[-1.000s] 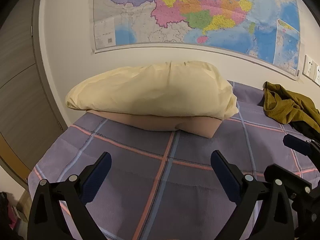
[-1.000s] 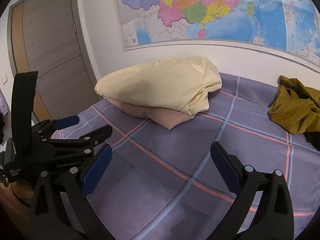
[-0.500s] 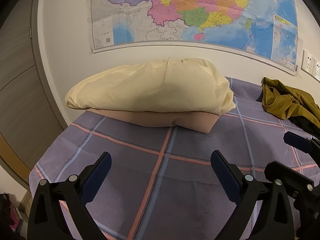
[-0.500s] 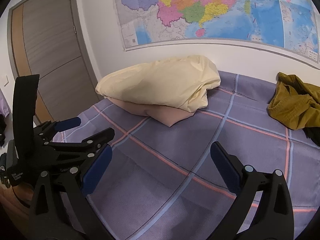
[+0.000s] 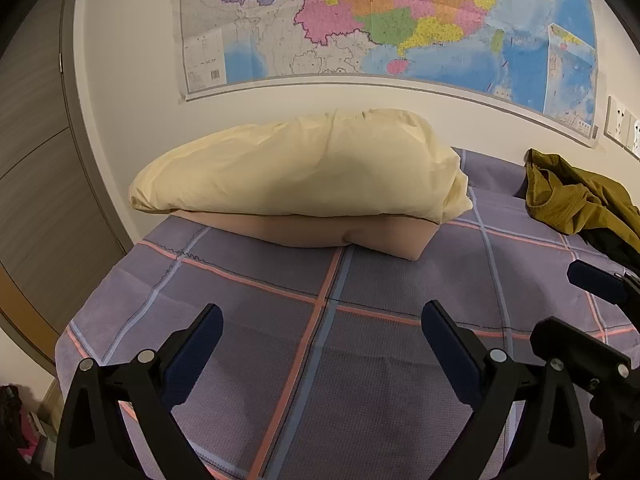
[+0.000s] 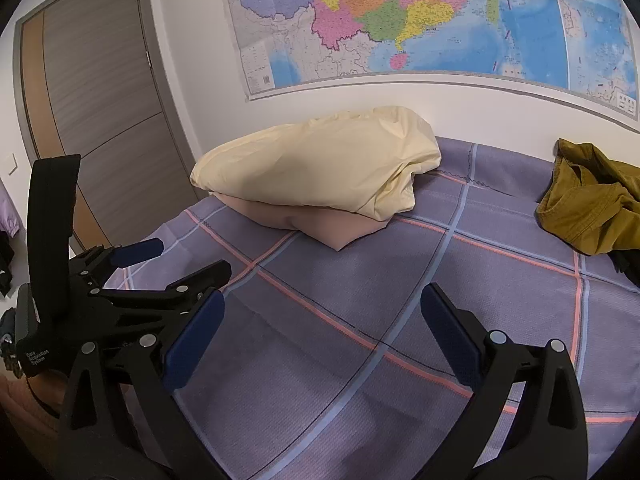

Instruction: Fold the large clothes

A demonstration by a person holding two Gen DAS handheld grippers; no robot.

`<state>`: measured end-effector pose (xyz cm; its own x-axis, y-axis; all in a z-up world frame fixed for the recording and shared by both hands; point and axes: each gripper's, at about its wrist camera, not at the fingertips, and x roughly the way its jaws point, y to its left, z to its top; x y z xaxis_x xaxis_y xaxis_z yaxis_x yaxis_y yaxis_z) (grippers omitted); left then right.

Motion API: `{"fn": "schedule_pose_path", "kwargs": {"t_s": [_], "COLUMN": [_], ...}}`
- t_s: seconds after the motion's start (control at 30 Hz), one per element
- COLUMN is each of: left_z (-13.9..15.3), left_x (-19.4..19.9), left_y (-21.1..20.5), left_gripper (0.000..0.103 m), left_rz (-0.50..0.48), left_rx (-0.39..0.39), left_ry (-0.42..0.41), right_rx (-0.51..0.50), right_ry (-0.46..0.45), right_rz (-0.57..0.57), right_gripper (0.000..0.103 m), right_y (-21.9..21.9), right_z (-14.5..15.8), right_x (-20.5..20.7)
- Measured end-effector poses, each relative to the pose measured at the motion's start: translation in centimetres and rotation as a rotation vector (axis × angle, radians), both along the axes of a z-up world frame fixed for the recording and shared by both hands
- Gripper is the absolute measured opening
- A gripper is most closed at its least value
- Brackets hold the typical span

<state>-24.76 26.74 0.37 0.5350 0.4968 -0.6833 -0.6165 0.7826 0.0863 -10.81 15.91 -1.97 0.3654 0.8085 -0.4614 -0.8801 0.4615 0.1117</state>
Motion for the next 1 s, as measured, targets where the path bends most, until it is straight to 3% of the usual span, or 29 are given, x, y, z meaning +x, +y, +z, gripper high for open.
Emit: {"fn": "schedule_pose_path", "kwargs": {"t_s": [1.0], "left_z": [-0.7], "left_x": [0.39], "left_y": [0.59], "left_gripper": [0.096], "left_rz": [-0.002], "left_rx": [-0.005], "left_ry": [0.019], "right_rx": [-0.008], "right_ry": [0.018], "right_rz": [-0.006], "right_gripper": [0.097], "right_y": [0.26], "right_z": [-0.38], "right_x": [0.08]}}
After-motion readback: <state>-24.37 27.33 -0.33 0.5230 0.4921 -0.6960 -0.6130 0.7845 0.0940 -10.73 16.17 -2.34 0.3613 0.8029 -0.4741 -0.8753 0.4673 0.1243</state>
